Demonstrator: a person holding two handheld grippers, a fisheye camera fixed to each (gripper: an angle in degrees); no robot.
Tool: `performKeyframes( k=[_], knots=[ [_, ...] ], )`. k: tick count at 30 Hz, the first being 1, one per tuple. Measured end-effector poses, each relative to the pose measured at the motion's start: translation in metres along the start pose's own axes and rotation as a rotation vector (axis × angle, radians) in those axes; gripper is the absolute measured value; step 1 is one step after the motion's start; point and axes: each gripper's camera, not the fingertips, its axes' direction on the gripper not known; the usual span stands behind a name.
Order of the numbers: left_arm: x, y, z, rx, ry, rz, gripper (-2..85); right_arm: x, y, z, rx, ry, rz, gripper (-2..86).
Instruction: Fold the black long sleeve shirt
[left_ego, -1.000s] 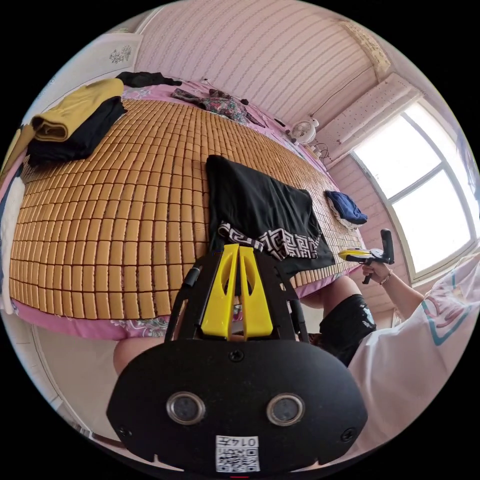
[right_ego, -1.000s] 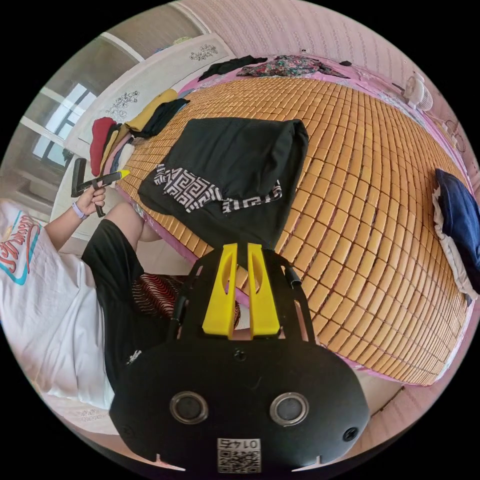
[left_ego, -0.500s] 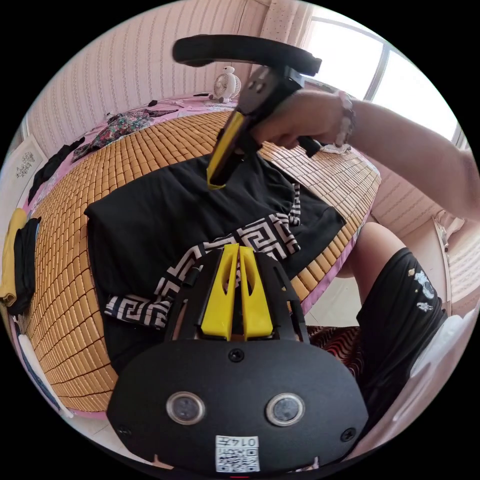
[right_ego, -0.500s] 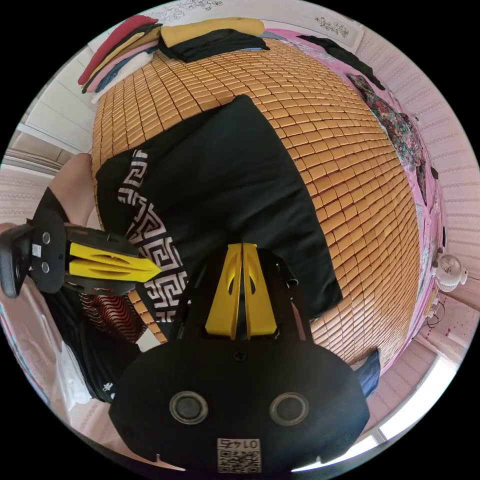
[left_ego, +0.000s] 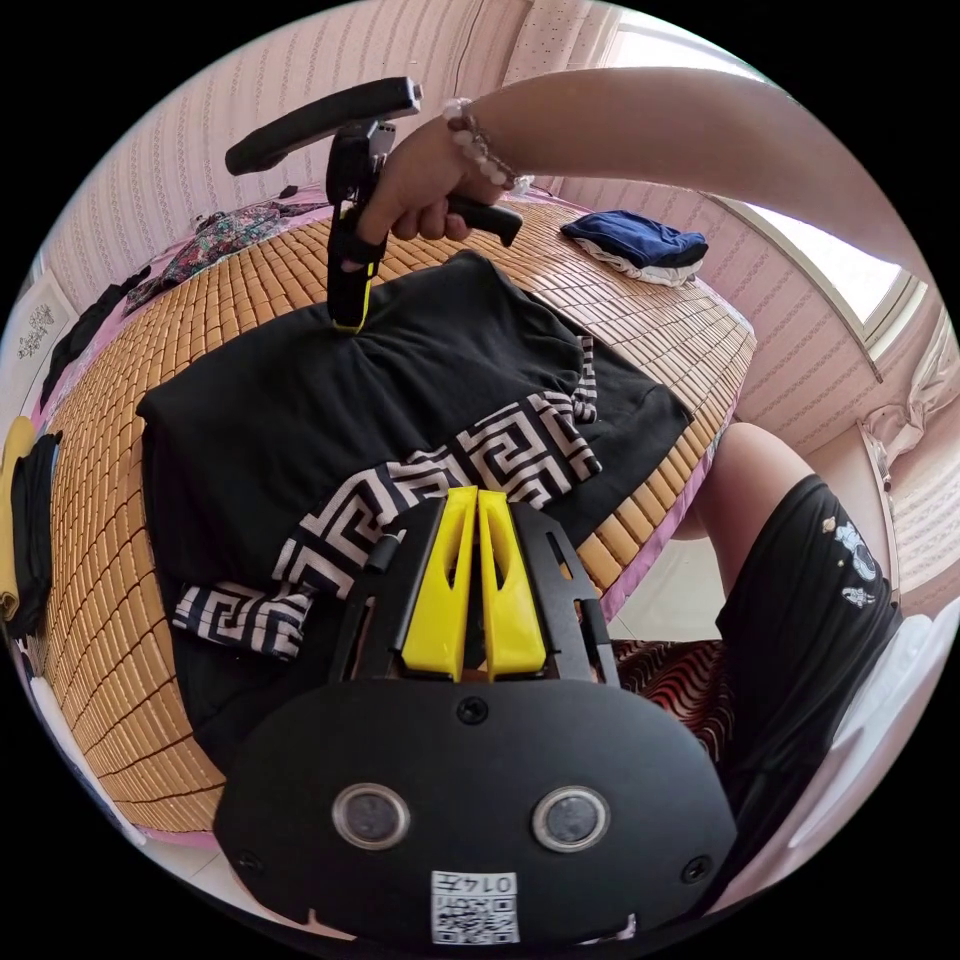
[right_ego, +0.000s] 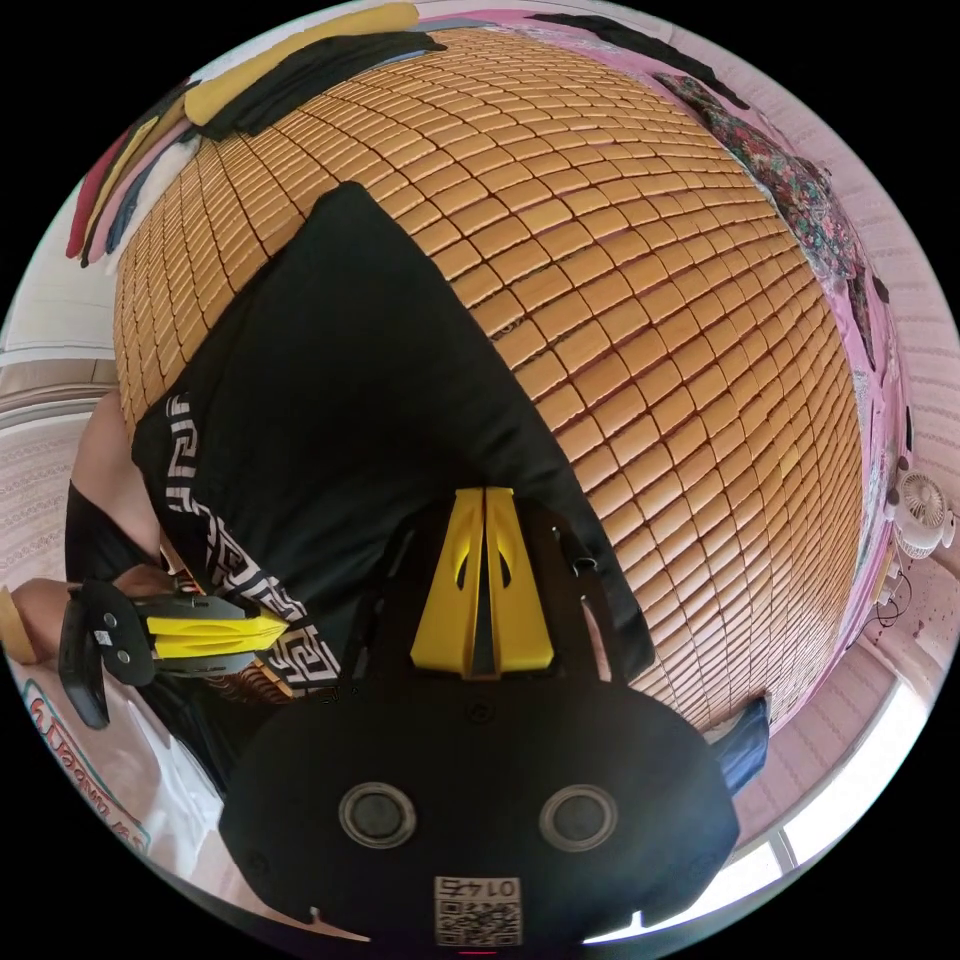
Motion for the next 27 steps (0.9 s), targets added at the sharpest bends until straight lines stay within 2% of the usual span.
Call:
performKeyframes(
  k=[4, 7, 9, 13, 17, 21, 23, 27],
  knots=[
    [0.003, 0.007, 0.009, 0.008, 0.02, 0.002, -0.6, 0.001, 0.02, 0.003, 0.057, 0.019, -0.047, 0.3],
    [0.001, 0.015, 0.015, 0.033, 0.057, -0.022, -0.5, 0.015, 0.081, -0.005, 0.28, -0.058, 0.102, 1.7],
    [0.002, 0.018, 0.017, 0.039, 0.062, -0.023, -0.4, 0.027, 0.157, 0.003, 0.436, -0.198, 0.266, 3.5],
    [0.017, 0.029, 0.013, 0.093, 0.031, 0.018, 3.5, 0.029, 0.276, 0.04, 0.482, -0.257, 0.528, 6.3],
    [0.038, 0.03, 0.008, 0.137, 0.124, 0.079, 8.9, 0.014, 0.368, 0.086, 0.468, -0.344, 0.731, 5.6],
    [0.06, 0.027, 0.007, 0.209, 0.067, 0.126, 13.6, 0.003, 0.404, 0.126, 0.399, -0.368, 0.763, 3.3],
    [0.074, 0.016, 0.019, 0.141, 0.072, 0.155, 16.8, 0.005, 0.414, 0.14, 0.394, -0.38, 0.783, 2.3],
    [0.096, 0.003, 0.035, 0.122, 0.073, 0.241, 21.6, 0.014, 0.435, 0.154, 0.512, -0.46, 0.799, 1.7]
  ],
)
